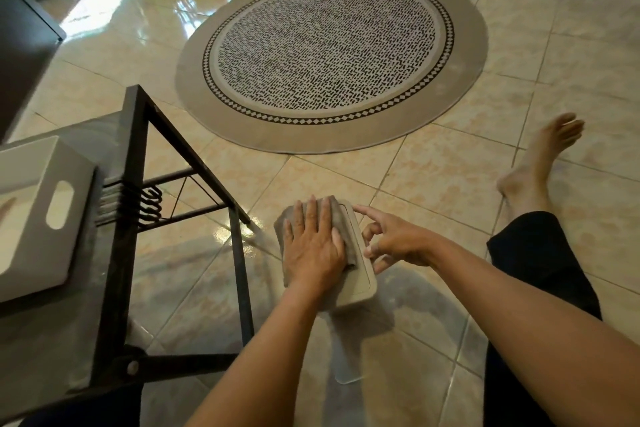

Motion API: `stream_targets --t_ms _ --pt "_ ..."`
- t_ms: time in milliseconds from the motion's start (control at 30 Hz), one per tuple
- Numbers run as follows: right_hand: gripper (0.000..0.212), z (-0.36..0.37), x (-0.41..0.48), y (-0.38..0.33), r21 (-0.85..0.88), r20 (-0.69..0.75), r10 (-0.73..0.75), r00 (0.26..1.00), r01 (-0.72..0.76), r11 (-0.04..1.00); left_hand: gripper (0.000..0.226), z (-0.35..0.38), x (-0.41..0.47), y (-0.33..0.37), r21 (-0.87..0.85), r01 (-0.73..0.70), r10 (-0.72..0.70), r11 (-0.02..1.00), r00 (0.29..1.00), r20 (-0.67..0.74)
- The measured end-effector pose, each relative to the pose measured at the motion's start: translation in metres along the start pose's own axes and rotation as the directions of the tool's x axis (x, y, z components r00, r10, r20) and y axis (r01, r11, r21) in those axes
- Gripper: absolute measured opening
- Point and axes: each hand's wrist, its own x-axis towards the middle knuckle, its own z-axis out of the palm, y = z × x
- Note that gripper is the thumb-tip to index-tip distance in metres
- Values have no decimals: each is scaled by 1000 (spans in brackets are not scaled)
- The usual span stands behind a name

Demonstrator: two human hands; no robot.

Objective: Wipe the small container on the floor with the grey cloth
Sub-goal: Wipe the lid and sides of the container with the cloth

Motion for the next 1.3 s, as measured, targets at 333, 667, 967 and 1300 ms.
stream_targets --t_ms 333,667,967,1300 --pt "98 0 -2 3 -8 -21 -9 1000 9 1000 68 4 3 14 33 -43 43 999 999 10" --pt "95 1 -5 7 59 -16 -4 1000 5 998 75 23 -42 31 -2 -16 16 1000 1000 25" --pt "95 2 -6 6 44 -30 3 1000 -2 999 67 30 -65 37 3 -23 23 1000 1000 7" --pt "92 2 -5 12 102 -44 -26 999 30 994 95 2 -22 5 -22 53 -51 998 997 58"
